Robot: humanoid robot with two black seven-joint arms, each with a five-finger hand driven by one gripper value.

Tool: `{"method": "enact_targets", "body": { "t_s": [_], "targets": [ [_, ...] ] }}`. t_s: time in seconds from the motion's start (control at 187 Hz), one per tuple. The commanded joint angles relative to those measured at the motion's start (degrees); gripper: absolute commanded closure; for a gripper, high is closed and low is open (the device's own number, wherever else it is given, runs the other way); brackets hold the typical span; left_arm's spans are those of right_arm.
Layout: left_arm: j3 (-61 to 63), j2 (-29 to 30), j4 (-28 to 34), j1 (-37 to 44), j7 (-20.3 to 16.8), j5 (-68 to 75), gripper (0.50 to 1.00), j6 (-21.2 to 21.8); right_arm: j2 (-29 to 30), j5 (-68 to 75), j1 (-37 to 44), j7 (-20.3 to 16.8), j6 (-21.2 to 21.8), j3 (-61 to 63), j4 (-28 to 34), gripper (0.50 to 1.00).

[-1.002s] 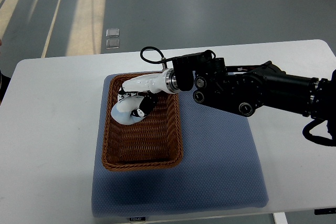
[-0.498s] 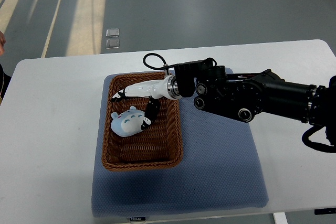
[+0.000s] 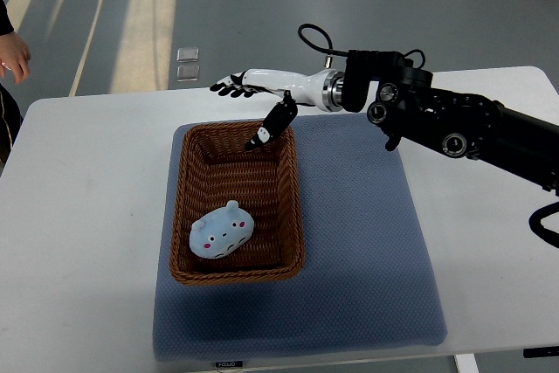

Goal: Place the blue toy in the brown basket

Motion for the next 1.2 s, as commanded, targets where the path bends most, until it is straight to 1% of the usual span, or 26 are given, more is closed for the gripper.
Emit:
{"method": "enact_targets", "body": {
  "t_s": [0.0, 0.08, 0.204, 0.295, 0.434, 0.541, 0.606, 0.766, 0.89, 1.029, 1.093, 1.195],
  "targets": [
    [0.0, 0.0, 0.0, 0.0, 0.0, 0.0, 0.500, 0.0, -1.5, 4.9, -3.7, 0.0, -0.3, 7.2, -0.1, 0.593],
    [0.0, 0.0, 0.0, 0.0, 0.0, 0.0, 0.500, 0.0, -2.0, 7.5, -6.9, 0.0, -0.4, 13.3, -1.0, 0.593],
    [0.0, 0.0, 0.0, 0.0, 0.0, 0.0, 0.500, 0.0, -1.9, 11.1, -11.7, 0.4, -1.6, 23.5, -4.1, 0.593],
    [0.0, 0.0, 0.0, 0.0, 0.0, 0.0, 0.500, 0.0, -1.5, 14.0, -14.5, 2.0, -1.9, 29.2, -6.3, 0.593],
    [0.0, 0.0, 0.0, 0.0, -0.1, 0.0, 0.500, 0.0, -1.3, 20.3, -17.4, 3.8, -4.3, 34.1, -9.2, 0.593],
    [0.0, 0.0, 0.0, 0.0, 0.0, 0.0, 0.500, 0.0, -1.2, 27.1, -18.4, 5.1, -6.8, 35.5, -11.3, 0.593],
    [0.0, 0.0, 0.0, 0.0, 0.0, 0.0, 0.500, 0.0, -1.2, 32.0, -18.7, 6.0, -7.9, 35.6, -13.6, 0.593],
    [0.0, 0.0, 0.0, 0.0, 0.0, 0.0, 0.500, 0.0, -1.1, 40.2, -19.2, 7.7, -9.9, 35.6, -17.3, 0.593],
    [0.0, 0.0, 0.0, 0.0, 0.0, 0.0, 0.500, 0.0, -1.0, 44.3, -19.5, 9.2, -10.3, 35.6, -19.1, 0.593],
    [0.0, 0.0, 0.0, 0.0, 0.0, 0.0, 0.500, 0.0, -0.6, 46.9, -20.1, 11.0, -11.1, 35.5, -19.5, 0.593],
    [0.0, 0.0, 0.0, 0.0, 0.0, 0.0, 0.500, 0.0, 0.0, 46.9, -20.3, 11.2, -11.9, 35.5, -19.5, 0.593],
    [0.0, 0.0, 0.0, 0.0, 0.0, 0.0, 0.500, 0.0, 0.3, 46.9, -20.5, 11.3, -12.0, 35.5, -19.5, 0.591]
  ]
}}
